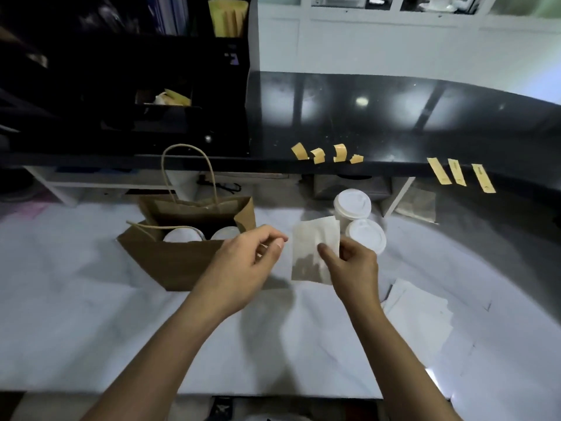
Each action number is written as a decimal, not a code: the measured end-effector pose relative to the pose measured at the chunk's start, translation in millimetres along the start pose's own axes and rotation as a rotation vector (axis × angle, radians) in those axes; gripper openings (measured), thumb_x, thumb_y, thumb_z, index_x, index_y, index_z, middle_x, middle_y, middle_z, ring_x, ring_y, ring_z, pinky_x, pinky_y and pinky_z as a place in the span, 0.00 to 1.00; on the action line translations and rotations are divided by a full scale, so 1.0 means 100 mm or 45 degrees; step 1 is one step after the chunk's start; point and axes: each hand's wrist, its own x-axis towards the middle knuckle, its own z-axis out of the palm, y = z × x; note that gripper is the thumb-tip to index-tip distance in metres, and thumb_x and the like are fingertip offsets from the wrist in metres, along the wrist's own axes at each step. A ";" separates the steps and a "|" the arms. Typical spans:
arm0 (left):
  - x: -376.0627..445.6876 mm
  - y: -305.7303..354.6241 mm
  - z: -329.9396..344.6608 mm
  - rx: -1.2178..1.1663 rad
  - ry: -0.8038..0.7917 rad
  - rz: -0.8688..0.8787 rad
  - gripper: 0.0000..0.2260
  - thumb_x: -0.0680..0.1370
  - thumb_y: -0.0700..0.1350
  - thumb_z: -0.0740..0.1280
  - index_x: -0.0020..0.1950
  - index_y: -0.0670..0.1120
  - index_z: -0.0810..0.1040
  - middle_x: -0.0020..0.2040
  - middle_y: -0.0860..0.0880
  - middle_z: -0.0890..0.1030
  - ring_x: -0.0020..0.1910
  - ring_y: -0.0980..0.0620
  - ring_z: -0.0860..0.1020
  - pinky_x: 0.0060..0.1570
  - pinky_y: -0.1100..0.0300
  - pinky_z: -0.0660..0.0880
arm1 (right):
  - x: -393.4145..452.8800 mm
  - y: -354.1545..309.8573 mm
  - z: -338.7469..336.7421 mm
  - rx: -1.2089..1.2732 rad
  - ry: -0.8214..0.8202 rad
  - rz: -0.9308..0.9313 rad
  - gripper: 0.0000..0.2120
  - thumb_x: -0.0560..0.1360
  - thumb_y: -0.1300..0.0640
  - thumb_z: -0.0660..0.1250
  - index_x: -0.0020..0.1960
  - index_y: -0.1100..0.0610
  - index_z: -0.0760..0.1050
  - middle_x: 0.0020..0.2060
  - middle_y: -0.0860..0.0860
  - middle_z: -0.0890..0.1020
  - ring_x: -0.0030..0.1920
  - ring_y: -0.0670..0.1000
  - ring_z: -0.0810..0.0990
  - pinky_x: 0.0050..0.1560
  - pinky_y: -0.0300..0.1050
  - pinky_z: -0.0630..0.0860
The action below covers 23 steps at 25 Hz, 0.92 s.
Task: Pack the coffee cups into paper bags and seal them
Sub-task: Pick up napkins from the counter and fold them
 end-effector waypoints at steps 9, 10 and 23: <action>-0.24 0.14 -0.82 0.481 0.512 0.335 0.10 0.83 0.46 0.61 0.60 0.50 0.80 0.52 0.57 0.80 0.56 0.57 0.73 0.53 0.65 0.69 | 0.21 -0.34 0.27 0.209 0.006 0.132 0.14 0.77 0.57 0.70 0.33 0.50 0.79 0.26 0.39 0.80 0.31 0.41 0.75 0.34 0.40 0.71; -0.25 0.11 -0.91 0.485 0.585 0.338 0.10 0.83 0.46 0.61 0.60 0.50 0.80 0.52 0.57 0.81 0.55 0.56 0.73 0.51 0.66 0.69 | 0.22 -0.37 0.30 0.240 0.005 0.137 0.14 0.77 0.57 0.70 0.33 0.50 0.79 0.25 0.38 0.79 0.30 0.40 0.74 0.33 0.39 0.70; -0.06 -0.82 -1.46 0.232 0.506 -0.078 0.07 0.81 0.46 0.67 0.55 0.59 0.80 0.49 0.63 0.83 0.58 0.64 0.77 0.49 0.69 0.69 | 0.05 -0.81 0.57 0.474 0.070 0.012 0.09 0.78 0.58 0.72 0.45 0.44 0.83 0.43 0.42 0.87 0.45 0.44 0.85 0.40 0.34 0.78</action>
